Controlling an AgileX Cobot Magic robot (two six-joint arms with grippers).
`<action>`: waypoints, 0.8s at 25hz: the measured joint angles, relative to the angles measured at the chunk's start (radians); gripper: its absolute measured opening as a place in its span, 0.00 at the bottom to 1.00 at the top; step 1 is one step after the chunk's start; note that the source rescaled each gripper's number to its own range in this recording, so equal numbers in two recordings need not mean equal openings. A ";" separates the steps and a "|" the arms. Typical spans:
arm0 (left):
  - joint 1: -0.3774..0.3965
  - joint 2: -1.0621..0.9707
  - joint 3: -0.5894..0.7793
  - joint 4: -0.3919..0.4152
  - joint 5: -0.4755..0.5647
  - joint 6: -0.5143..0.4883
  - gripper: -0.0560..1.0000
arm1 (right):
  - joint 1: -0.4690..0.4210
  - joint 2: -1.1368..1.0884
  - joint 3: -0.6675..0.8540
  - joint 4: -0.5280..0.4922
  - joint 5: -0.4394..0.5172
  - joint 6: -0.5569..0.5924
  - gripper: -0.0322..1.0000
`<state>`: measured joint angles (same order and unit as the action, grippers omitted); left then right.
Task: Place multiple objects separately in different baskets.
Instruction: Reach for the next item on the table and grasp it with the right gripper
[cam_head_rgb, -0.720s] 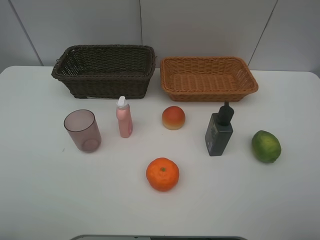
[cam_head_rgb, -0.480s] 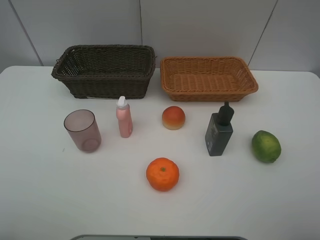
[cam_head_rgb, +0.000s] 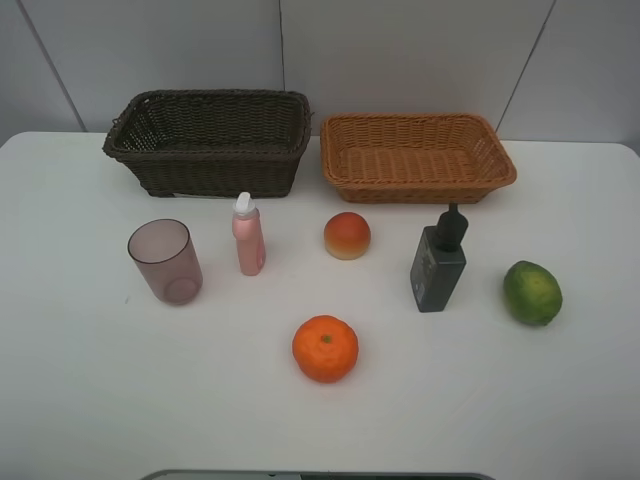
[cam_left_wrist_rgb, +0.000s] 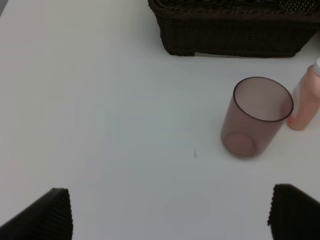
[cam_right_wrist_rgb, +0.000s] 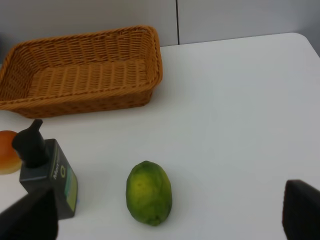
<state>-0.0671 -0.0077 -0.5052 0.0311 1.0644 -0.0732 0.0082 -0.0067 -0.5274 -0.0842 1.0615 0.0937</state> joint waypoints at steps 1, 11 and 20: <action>0.000 0.000 0.000 0.000 0.000 0.000 1.00 | 0.000 0.000 0.000 0.000 0.000 0.000 1.00; 0.000 0.000 0.000 0.000 0.000 0.000 1.00 | 0.000 0.000 0.000 0.000 0.000 0.000 1.00; 0.000 0.000 0.000 0.000 0.000 0.000 1.00 | 0.000 0.000 0.000 0.000 0.000 0.000 1.00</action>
<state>-0.0671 -0.0077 -0.5052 0.0311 1.0644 -0.0732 0.0082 -0.0067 -0.5274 -0.0842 1.0615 0.0937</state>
